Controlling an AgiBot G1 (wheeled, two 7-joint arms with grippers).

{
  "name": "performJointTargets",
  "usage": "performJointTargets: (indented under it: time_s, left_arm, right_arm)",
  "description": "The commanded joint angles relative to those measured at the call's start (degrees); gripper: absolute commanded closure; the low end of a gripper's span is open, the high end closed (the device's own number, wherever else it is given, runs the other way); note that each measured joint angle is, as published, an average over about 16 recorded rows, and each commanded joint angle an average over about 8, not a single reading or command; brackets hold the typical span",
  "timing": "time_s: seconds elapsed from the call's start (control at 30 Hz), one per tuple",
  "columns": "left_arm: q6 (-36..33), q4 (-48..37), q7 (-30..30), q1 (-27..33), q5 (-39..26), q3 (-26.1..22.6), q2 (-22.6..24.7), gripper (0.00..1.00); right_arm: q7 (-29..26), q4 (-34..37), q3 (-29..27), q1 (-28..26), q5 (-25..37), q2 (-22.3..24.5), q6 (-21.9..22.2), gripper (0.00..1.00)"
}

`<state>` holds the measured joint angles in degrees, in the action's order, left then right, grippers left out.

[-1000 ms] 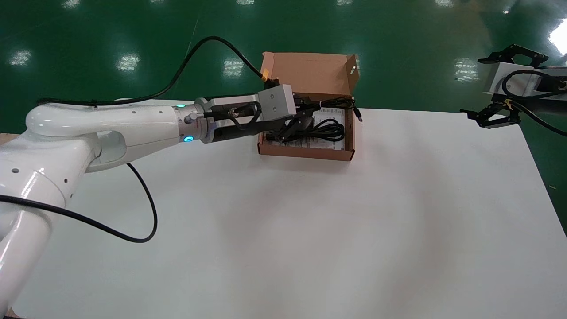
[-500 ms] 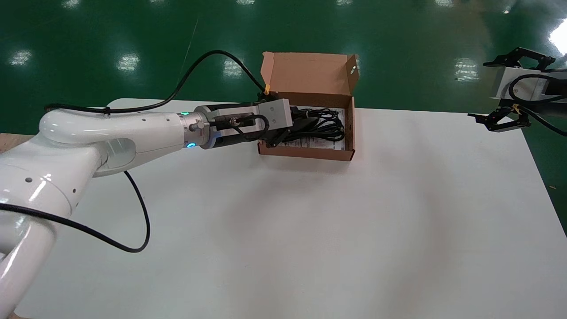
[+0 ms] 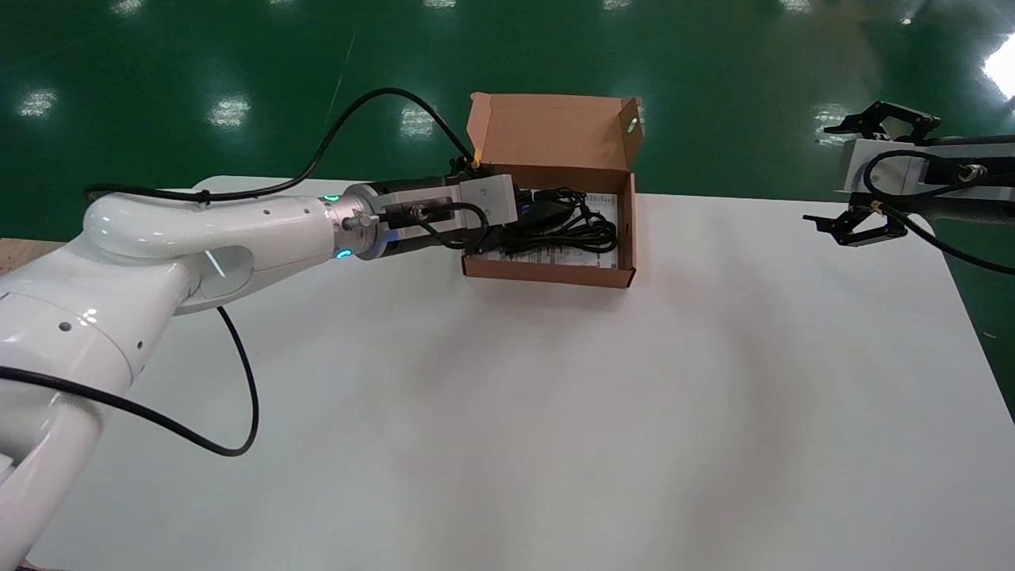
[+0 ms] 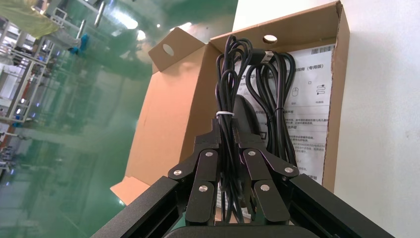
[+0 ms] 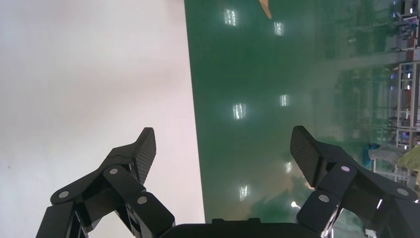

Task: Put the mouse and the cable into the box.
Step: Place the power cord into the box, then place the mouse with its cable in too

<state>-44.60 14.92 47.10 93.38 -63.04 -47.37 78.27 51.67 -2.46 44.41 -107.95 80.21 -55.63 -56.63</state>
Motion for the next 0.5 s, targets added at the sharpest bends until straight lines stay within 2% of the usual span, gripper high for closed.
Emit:
performJointTargets:
  time_s: [0.03, 0.07, 0.5]
  left_arm:
    - [0.4, 0.2, -0.1, 0.0, 0.4, -0.7, 0.0, 0.07]
    - [0.6, 0.3, -0.2, 0.0, 0.6, -1.0, 0.0, 0.0]
    - [1.1, 0.6, -0.4, 0.0, 1.4, -1.9, 0.0, 0.0]
  right_arm:
    - [0.0, -0.1, 0.0, 0.2, -0.1, -0.3, 0.0, 0.0]
    - [-0.1, -0.1, -0.1, 0.4, -0.2, -0.4, -0.1, 0.0]
    - [-0.4, -0.1, -0.5, 1.2, -0.8, -0.9, -0.7, 0.0]
